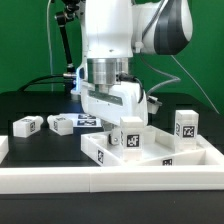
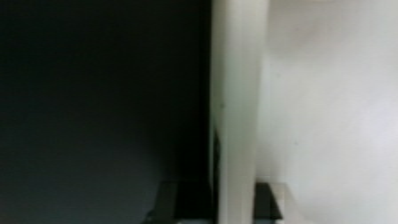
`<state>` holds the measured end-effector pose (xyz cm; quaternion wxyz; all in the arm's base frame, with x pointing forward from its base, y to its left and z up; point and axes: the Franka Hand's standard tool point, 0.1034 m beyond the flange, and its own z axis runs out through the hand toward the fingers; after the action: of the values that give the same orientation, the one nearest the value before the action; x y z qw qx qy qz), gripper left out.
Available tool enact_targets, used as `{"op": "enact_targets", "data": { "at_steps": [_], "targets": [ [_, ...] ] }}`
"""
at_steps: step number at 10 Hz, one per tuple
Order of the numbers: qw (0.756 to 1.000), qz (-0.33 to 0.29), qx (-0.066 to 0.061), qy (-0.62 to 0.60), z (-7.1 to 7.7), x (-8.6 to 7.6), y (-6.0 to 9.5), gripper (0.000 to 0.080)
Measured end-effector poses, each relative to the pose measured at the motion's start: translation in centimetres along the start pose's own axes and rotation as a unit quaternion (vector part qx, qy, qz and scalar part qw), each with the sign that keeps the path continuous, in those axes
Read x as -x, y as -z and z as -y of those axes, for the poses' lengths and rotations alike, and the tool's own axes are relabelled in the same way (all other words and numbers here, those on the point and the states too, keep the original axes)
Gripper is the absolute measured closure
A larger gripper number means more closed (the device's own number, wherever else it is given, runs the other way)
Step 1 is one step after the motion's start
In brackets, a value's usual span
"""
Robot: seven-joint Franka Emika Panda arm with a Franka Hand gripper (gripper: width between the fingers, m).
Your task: Assemble square table
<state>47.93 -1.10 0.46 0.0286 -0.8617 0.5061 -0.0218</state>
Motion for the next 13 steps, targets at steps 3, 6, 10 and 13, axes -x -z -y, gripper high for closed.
{"op": "enact_targets", "data": {
  "at_steps": [3,6,10,13],
  "targets": [
    [0.996,-0.010,0.010,0.085,-0.3,-1.4,0.1,0.0741],
    [0.985,-0.021,0.012,0.168,-0.4,-2.5,0.3,0.0741],
    [0.959,-0.022,0.018,0.281,-0.4,-2.8,0.3,0.0741],
    [0.928,-0.023,0.023,0.370,0.5,-2.3,0.4,0.0741]
  ]
}}
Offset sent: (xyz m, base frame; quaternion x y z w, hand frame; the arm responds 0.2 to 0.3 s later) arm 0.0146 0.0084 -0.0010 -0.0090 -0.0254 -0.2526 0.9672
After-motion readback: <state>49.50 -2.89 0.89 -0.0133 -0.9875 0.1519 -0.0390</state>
